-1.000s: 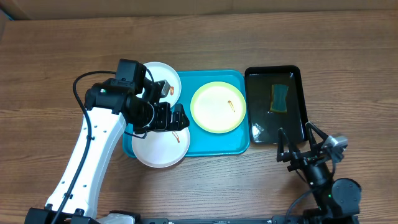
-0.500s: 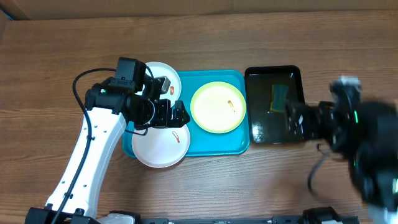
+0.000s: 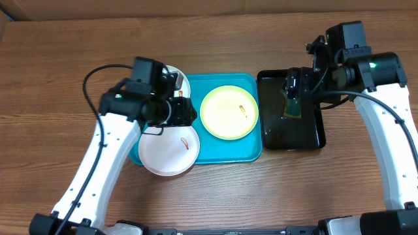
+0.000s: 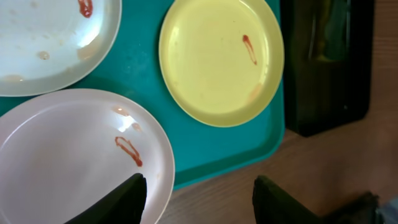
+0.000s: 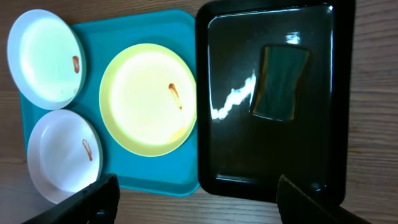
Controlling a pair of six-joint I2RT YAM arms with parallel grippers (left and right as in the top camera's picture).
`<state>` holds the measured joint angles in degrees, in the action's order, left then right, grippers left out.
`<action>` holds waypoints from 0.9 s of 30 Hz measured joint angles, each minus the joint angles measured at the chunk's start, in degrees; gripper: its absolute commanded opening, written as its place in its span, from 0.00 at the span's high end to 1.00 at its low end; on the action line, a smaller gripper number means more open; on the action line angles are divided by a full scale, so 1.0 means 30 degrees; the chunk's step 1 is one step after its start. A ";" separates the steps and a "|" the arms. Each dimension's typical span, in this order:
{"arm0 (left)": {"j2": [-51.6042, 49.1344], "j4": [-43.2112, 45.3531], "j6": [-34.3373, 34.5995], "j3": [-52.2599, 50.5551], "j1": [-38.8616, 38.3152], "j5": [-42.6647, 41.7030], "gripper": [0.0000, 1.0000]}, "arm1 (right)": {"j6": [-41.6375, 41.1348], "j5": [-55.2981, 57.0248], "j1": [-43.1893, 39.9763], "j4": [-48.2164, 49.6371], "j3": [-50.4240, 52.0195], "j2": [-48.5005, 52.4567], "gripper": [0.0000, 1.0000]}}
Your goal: Clean dirty plates on tray and stack at the side
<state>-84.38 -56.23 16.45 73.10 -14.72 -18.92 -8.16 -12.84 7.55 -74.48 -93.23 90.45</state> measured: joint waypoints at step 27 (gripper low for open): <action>-0.8196 0.5399 0.2040 0.0000 -0.2463 0.4124 0.56 | -0.0780 0.4364 -0.0007 0.4677 0.1902 0.5858 0.20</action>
<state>-108.97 -40.03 22.57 73.10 -22.11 -6.55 -10.50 0.25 7.53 -60.45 -87.53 108.03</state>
